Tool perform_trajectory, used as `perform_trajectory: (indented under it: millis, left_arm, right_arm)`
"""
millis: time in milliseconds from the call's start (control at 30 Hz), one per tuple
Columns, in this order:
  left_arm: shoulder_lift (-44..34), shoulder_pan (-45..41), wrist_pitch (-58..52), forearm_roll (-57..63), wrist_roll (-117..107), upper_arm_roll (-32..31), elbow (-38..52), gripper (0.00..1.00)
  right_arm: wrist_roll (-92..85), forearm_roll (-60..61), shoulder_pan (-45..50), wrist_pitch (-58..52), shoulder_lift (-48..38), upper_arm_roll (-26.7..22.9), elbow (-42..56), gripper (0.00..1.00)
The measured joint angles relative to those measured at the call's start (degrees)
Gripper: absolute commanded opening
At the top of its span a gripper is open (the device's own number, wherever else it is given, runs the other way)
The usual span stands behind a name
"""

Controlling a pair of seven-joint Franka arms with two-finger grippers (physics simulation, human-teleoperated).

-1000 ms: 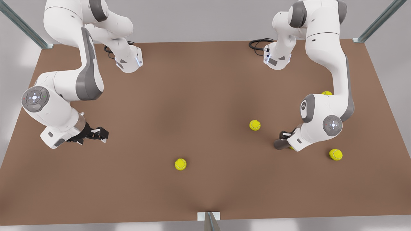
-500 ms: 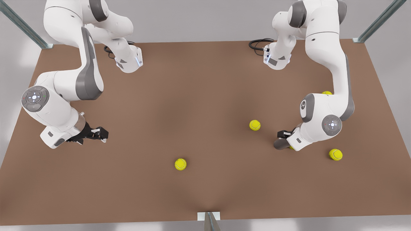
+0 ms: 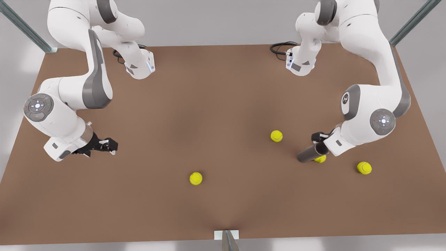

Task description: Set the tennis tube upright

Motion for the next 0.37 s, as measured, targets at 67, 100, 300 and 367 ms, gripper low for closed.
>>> perform_trajectory:
  millis: [67, 100, 300, 367]
  left_arm:
    - [-2.2, 0.9, -5.2, 1.0, 2.8, -0.2, 3.5, 1.00]
    - [-4.0, 1.6, -5.4, 1.4, 2.9, -0.2, 3.5, 1.00]
    - [-7.4, 1.7, -5.5, 5.7, 2.8, -1.9, 3.0, 1.00]
    - [-7.4, 1.8, -5.5, 6.4, 2.8, -1.9, 2.8, 1.00]
  right_arm:
    - [0.0, -0.1, 0.0, 0.0, 0.0, 0.0, 0.0, 1.00]
    - [0.0, 0.0, 0.1, 0.0, 0.0, 0.0, 0.0, 1.00]
    - [0.0, 0.0, 0.1, 0.0, 0.0, 0.0, 0.0, 1.00]
    - [0.0, -0.1, 0.1, 0.0, 0.0, 0.0, 0.0, 1.00]
